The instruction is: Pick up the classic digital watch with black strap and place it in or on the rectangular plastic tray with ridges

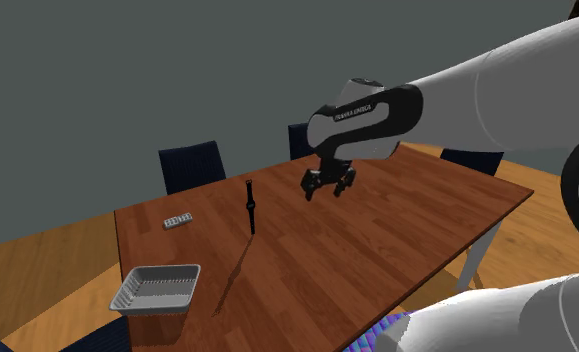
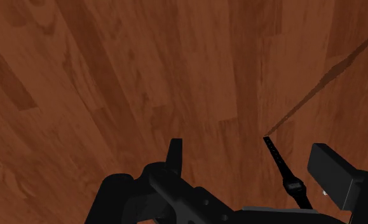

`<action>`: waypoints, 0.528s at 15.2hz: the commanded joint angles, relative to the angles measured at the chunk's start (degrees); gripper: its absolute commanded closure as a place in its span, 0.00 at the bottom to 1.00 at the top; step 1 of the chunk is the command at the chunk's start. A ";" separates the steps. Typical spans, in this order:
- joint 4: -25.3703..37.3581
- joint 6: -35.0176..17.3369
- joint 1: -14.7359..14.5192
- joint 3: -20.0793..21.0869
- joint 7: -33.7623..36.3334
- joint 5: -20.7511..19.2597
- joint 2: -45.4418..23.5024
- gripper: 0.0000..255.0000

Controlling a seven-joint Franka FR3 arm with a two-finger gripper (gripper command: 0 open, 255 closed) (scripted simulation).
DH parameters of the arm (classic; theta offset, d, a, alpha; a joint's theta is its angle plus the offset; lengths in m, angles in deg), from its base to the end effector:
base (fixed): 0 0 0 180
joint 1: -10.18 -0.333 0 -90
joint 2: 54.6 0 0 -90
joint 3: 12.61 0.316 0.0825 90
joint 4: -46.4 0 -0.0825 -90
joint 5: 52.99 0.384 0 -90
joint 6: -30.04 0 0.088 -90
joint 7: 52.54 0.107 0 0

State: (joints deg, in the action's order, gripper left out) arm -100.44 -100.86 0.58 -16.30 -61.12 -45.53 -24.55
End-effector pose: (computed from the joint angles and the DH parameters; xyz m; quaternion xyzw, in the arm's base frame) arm 0.4024 0.0439 0.4659 -0.9859 -0.0911 -0.1228 0.0676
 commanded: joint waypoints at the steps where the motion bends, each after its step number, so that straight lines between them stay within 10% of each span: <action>1: -0.02 -5.42 -1.78 0.00 -1.38 1.99 -3.28 0.00; 8: 2.98 -21.76 -9.35 -1.28 -9.84 12.07 -16.29 0.00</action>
State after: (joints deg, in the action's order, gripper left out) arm -98.17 -120.13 -7.51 -17.33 -69.30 -35.39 -38.69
